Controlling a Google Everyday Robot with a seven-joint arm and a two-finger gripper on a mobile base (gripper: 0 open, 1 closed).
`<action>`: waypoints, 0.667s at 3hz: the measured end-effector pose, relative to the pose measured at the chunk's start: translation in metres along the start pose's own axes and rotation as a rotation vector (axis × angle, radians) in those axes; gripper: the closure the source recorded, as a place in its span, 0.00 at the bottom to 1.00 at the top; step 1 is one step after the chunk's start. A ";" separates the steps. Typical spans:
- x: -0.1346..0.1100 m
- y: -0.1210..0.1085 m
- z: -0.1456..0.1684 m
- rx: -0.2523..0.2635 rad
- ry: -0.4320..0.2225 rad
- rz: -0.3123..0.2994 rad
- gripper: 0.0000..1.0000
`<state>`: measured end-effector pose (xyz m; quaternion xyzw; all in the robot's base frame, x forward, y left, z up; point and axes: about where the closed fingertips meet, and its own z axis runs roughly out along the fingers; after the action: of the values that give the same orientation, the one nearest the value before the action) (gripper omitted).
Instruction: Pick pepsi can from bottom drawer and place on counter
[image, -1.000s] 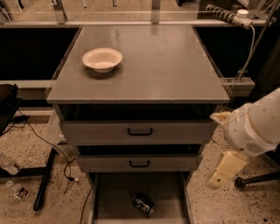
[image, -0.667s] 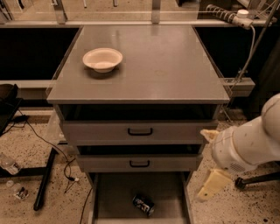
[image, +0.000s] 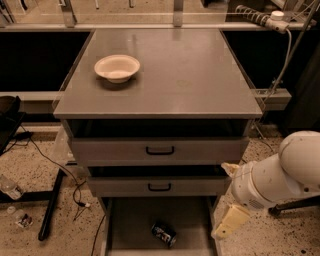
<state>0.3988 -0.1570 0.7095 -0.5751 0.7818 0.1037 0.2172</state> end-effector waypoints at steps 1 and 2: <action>0.010 0.011 0.041 -0.072 -0.052 0.021 0.00; 0.032 0.019 0.107 -0.136 -0.122 0.045 0.00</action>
Offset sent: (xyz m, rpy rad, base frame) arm 0.0053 0.0320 -0.1979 0.2709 0.1365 0.0352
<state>0.3962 -0.1345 0.5985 -0.5636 0.7710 0.1961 0.2223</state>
